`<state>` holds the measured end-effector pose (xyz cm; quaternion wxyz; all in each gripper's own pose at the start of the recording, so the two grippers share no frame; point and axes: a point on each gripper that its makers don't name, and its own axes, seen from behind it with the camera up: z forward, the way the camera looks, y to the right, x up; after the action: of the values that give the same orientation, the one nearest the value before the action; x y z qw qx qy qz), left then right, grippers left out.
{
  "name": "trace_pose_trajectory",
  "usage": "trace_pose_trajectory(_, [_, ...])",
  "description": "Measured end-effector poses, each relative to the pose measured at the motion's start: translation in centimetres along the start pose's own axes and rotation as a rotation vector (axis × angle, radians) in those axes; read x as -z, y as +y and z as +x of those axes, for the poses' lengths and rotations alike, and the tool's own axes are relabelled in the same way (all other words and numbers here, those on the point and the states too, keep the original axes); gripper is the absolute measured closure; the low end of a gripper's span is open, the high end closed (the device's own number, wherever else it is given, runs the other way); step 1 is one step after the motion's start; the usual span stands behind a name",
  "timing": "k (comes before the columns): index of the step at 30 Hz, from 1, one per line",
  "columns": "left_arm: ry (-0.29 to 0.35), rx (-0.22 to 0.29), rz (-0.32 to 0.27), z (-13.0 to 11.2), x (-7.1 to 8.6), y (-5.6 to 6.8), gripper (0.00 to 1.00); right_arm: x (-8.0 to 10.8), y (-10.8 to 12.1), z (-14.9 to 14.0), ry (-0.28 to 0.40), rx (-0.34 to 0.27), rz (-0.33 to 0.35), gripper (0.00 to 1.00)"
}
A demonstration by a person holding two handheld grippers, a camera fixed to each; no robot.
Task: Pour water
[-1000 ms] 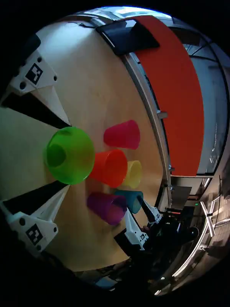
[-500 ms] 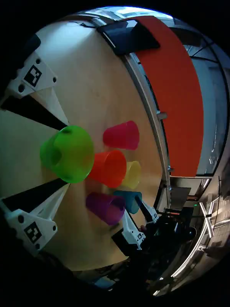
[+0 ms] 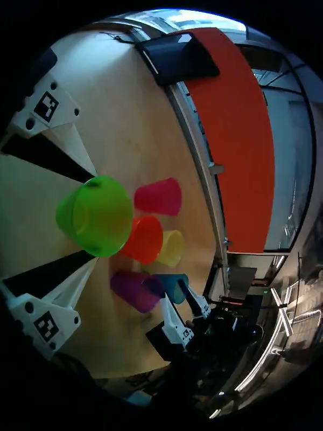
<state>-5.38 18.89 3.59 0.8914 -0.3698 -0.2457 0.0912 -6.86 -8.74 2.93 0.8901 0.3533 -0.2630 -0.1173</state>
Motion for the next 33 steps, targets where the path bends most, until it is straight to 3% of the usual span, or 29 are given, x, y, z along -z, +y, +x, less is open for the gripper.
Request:
trace_pose_trajectory(7, [0.077, 0.002, 0.031, 2.5, 2.1, -0.2, 0.15, 2.3, -0.6, 3.6, 0.08, 0.002, -0.02, 0.09])
trace_pose_trajectory(18, [0.217, -0.024, 0.086, 7.4, 6.6, 0.0, 0.15, 6.4, -2.1, 9.6, 0.214, 0.018, -0.051, 0.09])
trace_pose_trajectory(26, [0.299, -0.033, 0.102, 10.5, 9.3, 0.7, 0.15, 8.7, -3.5, 13.4, 0.312, 0.031, -0.05, 0.09])
trace_pose_trajectory(33, [0.349, -0.036, 0.094, 12.0, 10.5, 1.5, 0.15, 9.9, -4.6, 16.2, 0.384, 0.026, -0.037, 0.09])
